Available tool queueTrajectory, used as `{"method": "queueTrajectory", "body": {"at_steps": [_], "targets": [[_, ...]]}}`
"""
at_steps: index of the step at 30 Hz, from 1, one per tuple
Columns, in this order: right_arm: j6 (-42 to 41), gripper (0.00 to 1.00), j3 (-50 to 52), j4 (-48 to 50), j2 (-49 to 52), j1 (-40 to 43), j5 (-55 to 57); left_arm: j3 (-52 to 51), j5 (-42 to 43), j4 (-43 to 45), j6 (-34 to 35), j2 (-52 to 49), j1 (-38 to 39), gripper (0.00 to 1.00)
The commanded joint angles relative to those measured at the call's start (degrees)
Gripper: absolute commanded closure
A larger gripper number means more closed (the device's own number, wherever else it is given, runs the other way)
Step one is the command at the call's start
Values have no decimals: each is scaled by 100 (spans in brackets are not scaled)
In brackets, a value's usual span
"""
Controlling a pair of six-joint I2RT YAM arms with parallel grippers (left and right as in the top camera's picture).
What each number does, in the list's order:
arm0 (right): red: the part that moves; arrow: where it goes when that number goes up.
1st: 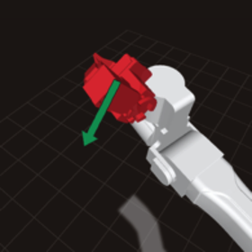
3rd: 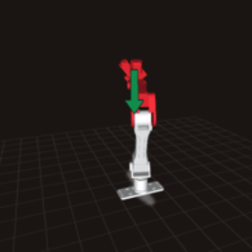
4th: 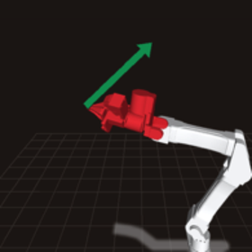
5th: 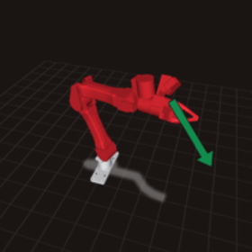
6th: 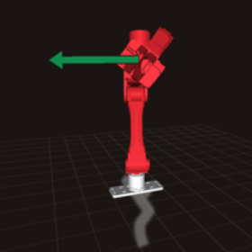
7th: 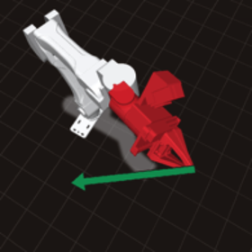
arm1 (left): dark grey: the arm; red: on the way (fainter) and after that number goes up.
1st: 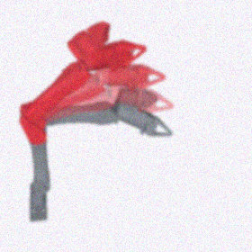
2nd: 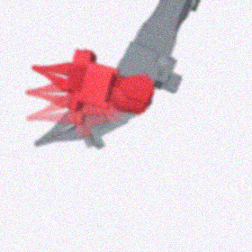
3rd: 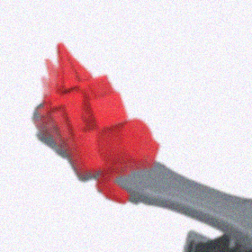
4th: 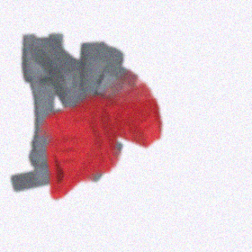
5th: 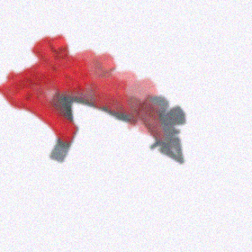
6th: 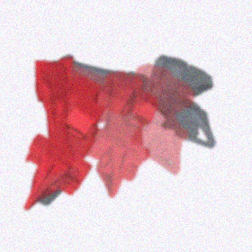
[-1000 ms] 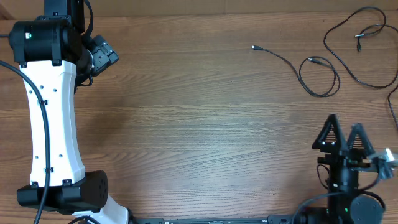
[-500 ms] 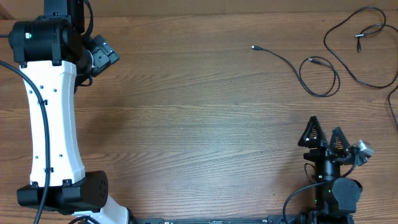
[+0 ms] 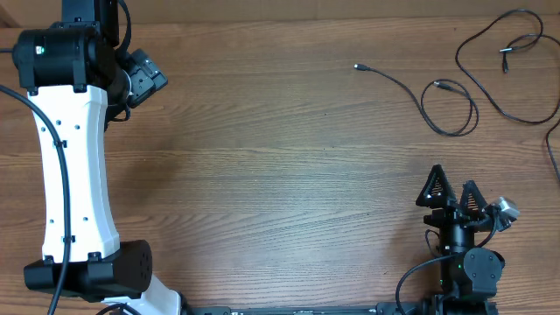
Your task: Untangle cables
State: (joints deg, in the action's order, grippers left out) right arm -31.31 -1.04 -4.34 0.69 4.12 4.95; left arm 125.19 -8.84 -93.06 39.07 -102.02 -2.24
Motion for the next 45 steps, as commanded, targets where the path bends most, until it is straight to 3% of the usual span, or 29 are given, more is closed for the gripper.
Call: {"method": "queueTrajectory", "body": {"at_steps": [1, 14, 27, 45], "targets": [[608, 0, 61, 26, -52, 2, 81, 11, -57, 9, 13, -37, 39, 1], [741, 0, 66, 20, -52, 2, 24, 11, -57, 9, 13, -37, 39, 1], [3611, 0, 66, -24, -52, 2, -120, 11, -57, 9, 13, -37, 39, 1], [3589, 0, 66, -28, -52, -149, -225, 11, -57, 9, 13, -37, 39, 0]]}}
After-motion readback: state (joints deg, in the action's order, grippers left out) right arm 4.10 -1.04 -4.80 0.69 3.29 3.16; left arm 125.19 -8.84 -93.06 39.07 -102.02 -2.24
